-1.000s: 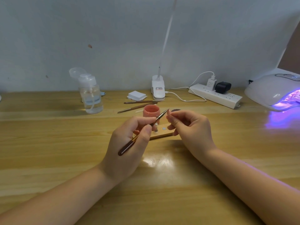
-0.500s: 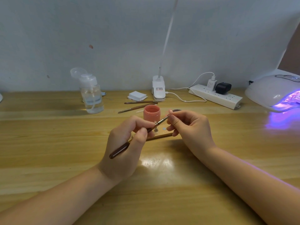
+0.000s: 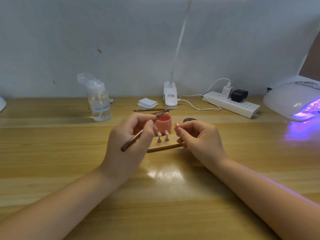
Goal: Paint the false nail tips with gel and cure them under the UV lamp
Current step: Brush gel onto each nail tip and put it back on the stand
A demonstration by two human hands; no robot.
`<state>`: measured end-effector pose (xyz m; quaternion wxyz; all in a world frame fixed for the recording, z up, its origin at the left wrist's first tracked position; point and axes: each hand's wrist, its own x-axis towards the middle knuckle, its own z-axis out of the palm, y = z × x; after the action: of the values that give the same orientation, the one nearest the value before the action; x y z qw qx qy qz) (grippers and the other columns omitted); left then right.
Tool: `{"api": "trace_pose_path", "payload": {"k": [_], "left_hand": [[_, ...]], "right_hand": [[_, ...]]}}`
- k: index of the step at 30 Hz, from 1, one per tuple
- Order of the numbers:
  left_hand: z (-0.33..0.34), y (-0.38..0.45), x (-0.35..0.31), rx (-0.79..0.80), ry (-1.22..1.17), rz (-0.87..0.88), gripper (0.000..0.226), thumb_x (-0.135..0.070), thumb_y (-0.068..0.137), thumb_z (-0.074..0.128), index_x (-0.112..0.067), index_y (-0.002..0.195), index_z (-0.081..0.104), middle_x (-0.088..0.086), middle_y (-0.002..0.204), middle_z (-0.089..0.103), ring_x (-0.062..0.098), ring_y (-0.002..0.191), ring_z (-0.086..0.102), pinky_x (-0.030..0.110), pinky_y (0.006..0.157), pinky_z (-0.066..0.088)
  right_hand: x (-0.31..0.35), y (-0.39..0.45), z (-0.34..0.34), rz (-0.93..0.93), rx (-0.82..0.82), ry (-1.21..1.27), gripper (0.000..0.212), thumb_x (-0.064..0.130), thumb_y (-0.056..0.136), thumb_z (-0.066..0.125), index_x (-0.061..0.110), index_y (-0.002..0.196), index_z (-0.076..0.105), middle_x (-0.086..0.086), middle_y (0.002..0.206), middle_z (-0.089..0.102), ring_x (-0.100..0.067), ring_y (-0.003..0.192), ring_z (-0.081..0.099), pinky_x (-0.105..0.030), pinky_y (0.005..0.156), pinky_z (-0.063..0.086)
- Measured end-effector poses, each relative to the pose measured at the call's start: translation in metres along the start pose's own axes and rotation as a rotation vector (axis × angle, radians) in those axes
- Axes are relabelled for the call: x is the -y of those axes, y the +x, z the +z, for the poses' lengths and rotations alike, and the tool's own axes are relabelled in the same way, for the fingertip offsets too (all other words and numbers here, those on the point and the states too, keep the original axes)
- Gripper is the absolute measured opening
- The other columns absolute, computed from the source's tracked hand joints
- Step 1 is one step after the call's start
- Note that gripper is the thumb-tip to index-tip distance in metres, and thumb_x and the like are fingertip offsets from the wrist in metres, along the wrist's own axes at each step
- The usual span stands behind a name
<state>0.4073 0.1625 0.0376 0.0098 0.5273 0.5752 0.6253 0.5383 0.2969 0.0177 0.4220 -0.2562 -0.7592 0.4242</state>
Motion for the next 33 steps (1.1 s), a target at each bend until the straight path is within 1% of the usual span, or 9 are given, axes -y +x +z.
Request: {"api": "trace_pose_path", "payload": {"k": [3, 7, 12, 16, 19, 22, 26, 28, 33], "left_hand": [[-0.005, 0.020, 0.002, -0.089, 0.018, -0.128, 0.014, -0.016, 0.092, 0.064, -0.023, 0.080, 0.067, -0.013, 0.070, 0.068, -0.003, 0.065, 0.060, 0.009, 0.059, 0.045], [-0.006, 0.041, 0.004, -0.121, 0.077, -0.244, 0.016, -0.021, 0.089, 0.065, -0.023, 0.073, 0.065, -0.012, 0.063, 0.066, 0.000, 0.062, 0.059, 0.017, 0.060, 0.049], [0.005, 0.076, -0.001, 0.045, 0.349, -0.305, 0.020, -0.021, 0.085, 0.065, -0.017, 0.066, 0.068, -0.007, 0.055, 0.065, 0.006, 0.056, 0.059, 0.027, 0.056, 0.048], [0.018, 0.107, -0.003, 0.192, 0.566, -0.320, 0.020, -0.018, 0.084, 0.063, -0.002, 0.078, 0.073, 0.013, 0.079, 0.071, 0.026, 0.075, 0.066, 0.032, 0.059, 0.048], [0.028, 0.119, 0.000, 0.288, 0.649, -0.363, 0.022, -0.017, 0.083, 0.064, 0.003, 0.089, 0.071, 0.017, 0.081, 0.066, 0.023, 0.069, 0.056, 0.032, 0.059, 0.040], [0.036, 0.118, 0.007, 0.384, 0.720, -0.425, 0.013, -0.018, 0.082, 0.066, -0.005, 0.084, 0.066, 0.012, 0.089, 0.070, 0.020, 0.068, 0.055, 0.031, 0.058, 0.042], [0.035, 0.118, 0.013, 0.291, 0.608, -0.506, 0.016, -0.012, 0.081, 0.063, -0.002, 0.092, 0.068, 0.014, 0.096, 0.071, 0.025, 0.080, 0.062, 0.034, 0.067, 0.047], [0.028, 0.122, 0.013, 0.160, 0.441, -0.550, 0.011, -0.010, 0.082, 0.060, -0.002, 0.085, 0.066, 0.011, 0.081, 0.071, 0.024, 0.076, 0.064, 0.037, 0.072, 0.053], [0.007, 0.121, 0.014, -0.056, 0.079, -0.732, 0.010, -0.008, 0.085, 0.058, -0.004, 0.076, 0.063, 0.001, 0.051, 0.059, 0.010, 0.040, 0.046, 0.018, 0.044, 0.039]], "right_hand": [[-0.002, 0.002, 0.000, -0.004, -0.018, -0.043, 0.010, 0.014, 0.085, 0.072, 0.023, 0.082, 0.070, 0.004, 0.073, 0.072, -0.008, 0.065, 0.071, -0.020, 0.060, 0.056], [-0.004, 0.003, 0.001, 0.023, -0.037, -0.051, 0.007, 0.013, 0.085, 0.072, 0.019, 0.082, 0.072, 0.002, 0.071, 0.072, -0.009, 0.066, 0.071, -0.022, 0.062, 0.057], [-0.004, 0.003, 0.002, 0.032, -0.045, -0.070, 0.004, 0.013, 0.085, 0.071, 0.017, 0.082, 0.073, 0.001, 0.068, 0.071, -0.011, 0.065, 0.071, -0.027, 0.064, 0.058], [-0.003, 0.003, 0.002, 0.019, -0.042, -0.082, 0.005, 0.014, 0.085, 0.071, 0.017, 0.081, 0.073, 0.002, 0.068, 0.071, -0.009, 0.062, 0.070, -0.029, 0.063, 0.058], [-0.002, 0.003, 0.002, -0.004, -0.051, -0.106, 0.008, 0.013, 0.085, 0.071, 0.018, 0.079, 0.072, 0.001, 0.066, 0.070, -0.011, 0.064, 0.070, -0.033, 0.065, 0.058], [-0.002, 0.003, 0.003, -0.011, -0.054, -0.111, 0.007, 0.013, 0.085, 0.071, 0.016, 0.079, 0.073, -0.001, 0.066, 0.070, -0.016, 0.067, 0.070, -0.039, 0.070, 0.057], [-0.001, 0.003, 0.003, -0.018, -0.046, -0.118, 0.005, 0.013, 0.085, 0.071, 0.014, 0.081, 0.074, -0.002, 0.069, 0.071, -0.019, 0.070, 0.070, -0.044, 0.073, 0.056], [-0.002, 0.004, 0.003, -0.019, -0.043, -0.126, 0.005, 0.014, 0.085, 0.071, 0.013, 0.082, 0.075, -0.003, 0.070, 0.071, -0.020, 0.071, 0.070, -0.046, 0.073, 0.055], [-0.002, 0.003, 0.002, -0.040, -0.027, -0.151, 0.005, 0.016, 0.085, 0.071, 0.014, 0.083, 0.075, 0.000, 0.070, 0.071, -0.017, 0.069, 0.069, -0.044, 0.072, 0.055]]}}
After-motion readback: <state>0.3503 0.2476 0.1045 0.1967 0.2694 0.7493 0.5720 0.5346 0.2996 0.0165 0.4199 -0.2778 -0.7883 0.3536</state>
